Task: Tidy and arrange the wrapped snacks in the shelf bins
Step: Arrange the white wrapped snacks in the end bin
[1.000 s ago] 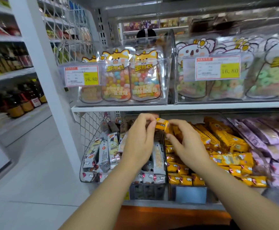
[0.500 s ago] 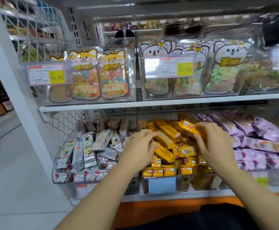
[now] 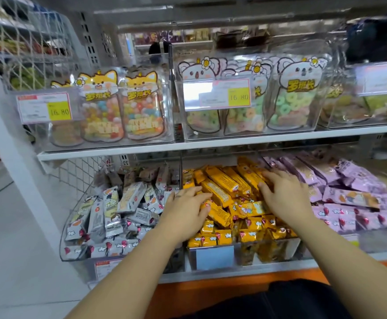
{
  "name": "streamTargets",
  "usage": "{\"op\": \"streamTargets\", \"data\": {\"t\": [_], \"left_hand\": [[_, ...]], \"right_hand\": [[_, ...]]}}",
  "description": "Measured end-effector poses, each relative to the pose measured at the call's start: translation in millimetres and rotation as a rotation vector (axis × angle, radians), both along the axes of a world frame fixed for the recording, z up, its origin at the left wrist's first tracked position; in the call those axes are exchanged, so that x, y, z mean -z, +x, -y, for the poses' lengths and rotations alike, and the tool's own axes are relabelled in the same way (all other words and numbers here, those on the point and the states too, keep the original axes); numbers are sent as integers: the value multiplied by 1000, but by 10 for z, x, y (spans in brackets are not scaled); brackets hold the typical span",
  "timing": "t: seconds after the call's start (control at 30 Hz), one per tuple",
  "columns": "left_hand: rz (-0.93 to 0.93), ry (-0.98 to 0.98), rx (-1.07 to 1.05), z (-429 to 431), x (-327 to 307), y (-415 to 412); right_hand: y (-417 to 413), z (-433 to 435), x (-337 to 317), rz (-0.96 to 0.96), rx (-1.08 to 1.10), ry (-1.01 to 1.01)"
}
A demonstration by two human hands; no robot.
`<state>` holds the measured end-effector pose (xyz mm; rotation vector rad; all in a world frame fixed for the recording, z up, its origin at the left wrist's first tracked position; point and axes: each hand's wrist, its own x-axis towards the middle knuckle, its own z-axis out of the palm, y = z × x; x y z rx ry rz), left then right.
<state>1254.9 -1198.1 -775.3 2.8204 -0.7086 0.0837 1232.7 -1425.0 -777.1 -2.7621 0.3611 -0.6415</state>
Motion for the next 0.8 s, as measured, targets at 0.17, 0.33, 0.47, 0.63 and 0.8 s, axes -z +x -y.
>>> {"op": "streamTargets", "data": {"t": [0.17, 0.33, 0.47, 0.63, 0.8], "left_hand": [[94, -65, 4, -71, -48, -70], [156, -105, -59, -348, -122, -109], [203, -68, -171, -718, -149, -124], [233, -24, -311, -1170, -197, -97], [207, -43, -360, -1477, -159, -1]], "right_hand": [[-109, -138, -35, 162, -86, -45], [-114, -602, -105, 233, -258, -56], [-38, -1031, -107, 183, -385, -44], [186, -1450, -117, 94, -529, -20], [514, -1811, -107, -23, -631, 51]]}}
